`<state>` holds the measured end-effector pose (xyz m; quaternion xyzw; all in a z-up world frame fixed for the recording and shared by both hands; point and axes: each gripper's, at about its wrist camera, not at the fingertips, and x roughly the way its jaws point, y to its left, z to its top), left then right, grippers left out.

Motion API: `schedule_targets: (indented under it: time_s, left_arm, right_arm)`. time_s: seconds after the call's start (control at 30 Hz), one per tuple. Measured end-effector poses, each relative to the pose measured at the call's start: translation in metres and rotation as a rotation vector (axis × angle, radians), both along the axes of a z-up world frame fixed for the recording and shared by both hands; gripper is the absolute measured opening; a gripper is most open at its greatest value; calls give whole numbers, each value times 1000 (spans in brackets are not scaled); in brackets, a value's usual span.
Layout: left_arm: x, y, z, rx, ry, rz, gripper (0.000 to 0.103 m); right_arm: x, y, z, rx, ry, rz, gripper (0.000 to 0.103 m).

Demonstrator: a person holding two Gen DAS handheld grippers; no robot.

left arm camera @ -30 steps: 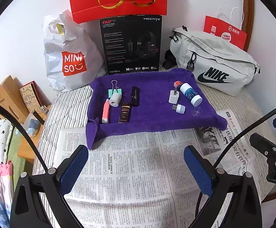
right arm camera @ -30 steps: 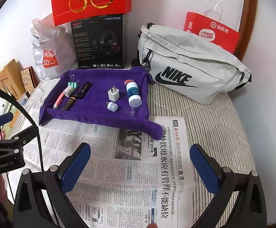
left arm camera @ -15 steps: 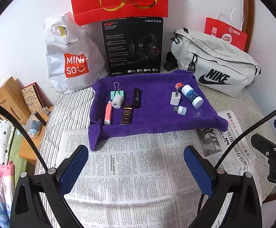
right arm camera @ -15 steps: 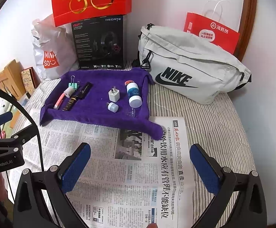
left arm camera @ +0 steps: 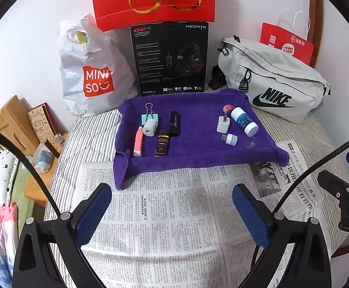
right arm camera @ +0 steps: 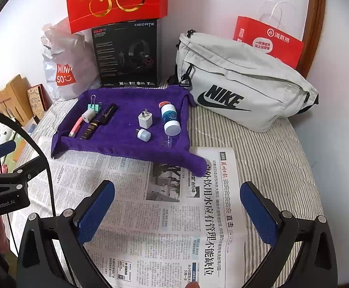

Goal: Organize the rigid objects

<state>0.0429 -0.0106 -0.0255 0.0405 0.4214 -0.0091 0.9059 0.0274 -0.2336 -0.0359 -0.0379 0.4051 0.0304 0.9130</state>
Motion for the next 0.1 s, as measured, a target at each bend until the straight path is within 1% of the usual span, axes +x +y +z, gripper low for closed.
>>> schedule_targets:
  time_s: [0.1]
  left_arm:
    - [1,1,2,-14,-11,-7,102]
  right_arm:
    - [0,-1,0,1,0,4,103]
